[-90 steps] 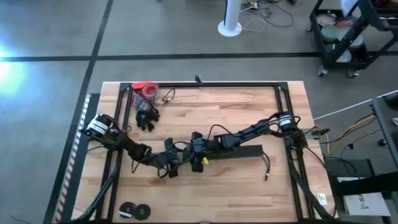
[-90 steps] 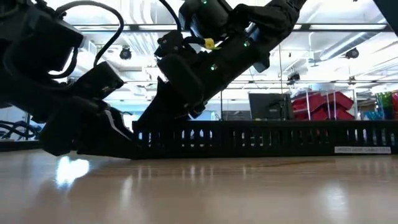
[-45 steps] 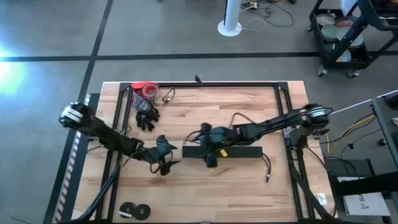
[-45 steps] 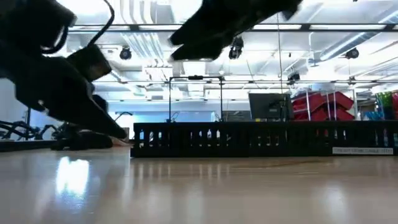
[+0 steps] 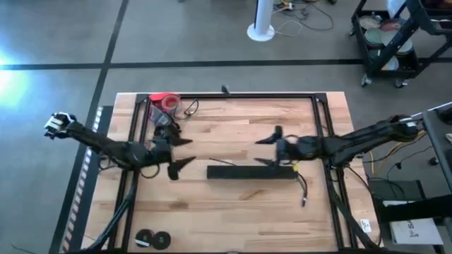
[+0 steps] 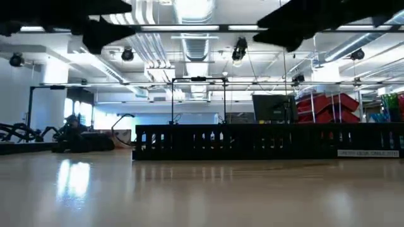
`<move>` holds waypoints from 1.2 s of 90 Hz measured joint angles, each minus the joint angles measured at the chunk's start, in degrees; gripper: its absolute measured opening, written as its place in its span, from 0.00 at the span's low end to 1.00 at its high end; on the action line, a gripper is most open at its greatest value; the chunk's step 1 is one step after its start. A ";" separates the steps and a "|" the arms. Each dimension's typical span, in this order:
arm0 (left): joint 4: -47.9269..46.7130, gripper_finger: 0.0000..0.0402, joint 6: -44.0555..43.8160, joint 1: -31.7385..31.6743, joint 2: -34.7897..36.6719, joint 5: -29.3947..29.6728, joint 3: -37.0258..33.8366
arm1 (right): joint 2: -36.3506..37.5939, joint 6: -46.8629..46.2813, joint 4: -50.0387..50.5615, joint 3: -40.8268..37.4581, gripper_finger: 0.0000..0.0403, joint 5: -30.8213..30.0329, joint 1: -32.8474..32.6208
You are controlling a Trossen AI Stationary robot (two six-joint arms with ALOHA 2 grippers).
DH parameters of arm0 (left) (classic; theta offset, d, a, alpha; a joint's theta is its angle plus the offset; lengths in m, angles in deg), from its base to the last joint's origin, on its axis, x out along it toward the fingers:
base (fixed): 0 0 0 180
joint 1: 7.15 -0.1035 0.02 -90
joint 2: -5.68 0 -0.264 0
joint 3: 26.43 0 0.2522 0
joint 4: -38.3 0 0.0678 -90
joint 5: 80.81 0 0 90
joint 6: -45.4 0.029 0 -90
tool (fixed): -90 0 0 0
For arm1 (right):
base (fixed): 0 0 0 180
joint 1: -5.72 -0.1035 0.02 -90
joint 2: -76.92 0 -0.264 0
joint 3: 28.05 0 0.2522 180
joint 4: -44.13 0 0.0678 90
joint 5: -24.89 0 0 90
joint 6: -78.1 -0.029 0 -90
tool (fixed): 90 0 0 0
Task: Ziptie cables
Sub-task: Return to Home Position
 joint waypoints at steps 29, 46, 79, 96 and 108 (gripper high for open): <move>-20.22 0.77 3.96 -2.57 20.06 -0.34 -0.01 | 24.07 -1.18 10.51 -8.03 0.60 -1.65 -0.94; -33.93 0.69 3.96 -2.66 35.61 0.45 -0.03 | 39.30 -2.17 12.29 -14.11 0.54 -2.03 -1.33; -38.47 0.03 7.35 -2.81 42.32 -2.99 -5.37 | 54.64 -3.95 9.52 -26.63 0.31 0.44 -1.57; -33.95 0.01 4.22 -2.85 42.26 -8.75 -8.98 | 52.63 -3.59 10.64 -26.62 0.05 2.97 -1.55; -22.03 0.00 3.91 -2.85 42.26 -10.16 -15.57 | 52.44 -5.02 11.78 -26.62 0.04 2.94 -1.55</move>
